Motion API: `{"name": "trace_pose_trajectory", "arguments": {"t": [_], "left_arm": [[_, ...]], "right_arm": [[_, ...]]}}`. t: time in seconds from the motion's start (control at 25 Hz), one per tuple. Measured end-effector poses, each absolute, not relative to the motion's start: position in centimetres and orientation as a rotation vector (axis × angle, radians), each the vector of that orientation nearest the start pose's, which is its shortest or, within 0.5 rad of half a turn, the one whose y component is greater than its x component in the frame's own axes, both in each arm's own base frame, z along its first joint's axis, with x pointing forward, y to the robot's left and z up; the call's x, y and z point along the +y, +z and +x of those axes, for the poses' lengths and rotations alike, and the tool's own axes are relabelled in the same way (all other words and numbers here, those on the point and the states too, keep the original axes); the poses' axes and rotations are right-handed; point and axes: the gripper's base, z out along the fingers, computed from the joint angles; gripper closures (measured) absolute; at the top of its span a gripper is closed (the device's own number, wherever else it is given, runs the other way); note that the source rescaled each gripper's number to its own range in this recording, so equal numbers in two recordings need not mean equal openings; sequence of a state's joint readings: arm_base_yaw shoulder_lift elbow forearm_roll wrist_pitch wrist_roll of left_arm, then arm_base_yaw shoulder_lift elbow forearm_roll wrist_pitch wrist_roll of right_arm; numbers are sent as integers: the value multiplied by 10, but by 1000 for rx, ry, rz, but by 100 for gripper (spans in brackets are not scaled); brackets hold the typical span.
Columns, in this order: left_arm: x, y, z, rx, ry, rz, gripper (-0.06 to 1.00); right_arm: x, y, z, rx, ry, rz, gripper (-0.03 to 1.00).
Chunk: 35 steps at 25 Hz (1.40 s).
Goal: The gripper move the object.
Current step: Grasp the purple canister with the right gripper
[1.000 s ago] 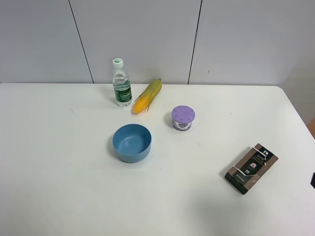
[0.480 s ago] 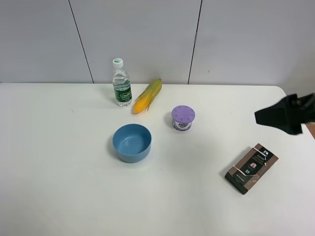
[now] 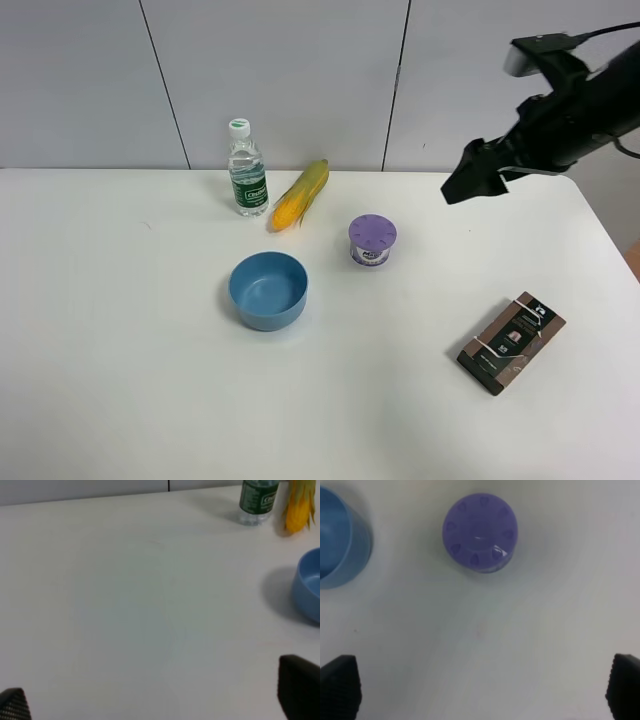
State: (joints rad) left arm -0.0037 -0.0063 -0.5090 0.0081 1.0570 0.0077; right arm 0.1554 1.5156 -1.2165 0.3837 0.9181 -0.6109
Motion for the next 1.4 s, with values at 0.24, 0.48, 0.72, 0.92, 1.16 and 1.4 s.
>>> {"name": "trace_pose_trajectory", "arguments": {"t": [0.24,0.48,0.72,0.92,1.16,1.4], "left_arm": [[1,280,-7,2025,12,11,-6],[1,280,-7,2025,12,11,-6],[1,280,-7,2025,12,11,-6],[1,280,-7,2025,12,11,-6],[1,280,-7,2025,12,11,-6],[1,280,-7,2025,12,11,-6]], "right_arm": [[126,257,347,2597,257,-921,-3],[148,214,386,2642,232,-932,-3],[158,179,401,2651,198,-963,-3],[171,160,402,2651,182,-1018,-3],[179,142,402,2651,161,-1061,-3],[181,127,405,2654,139,-1078,-3]]}}
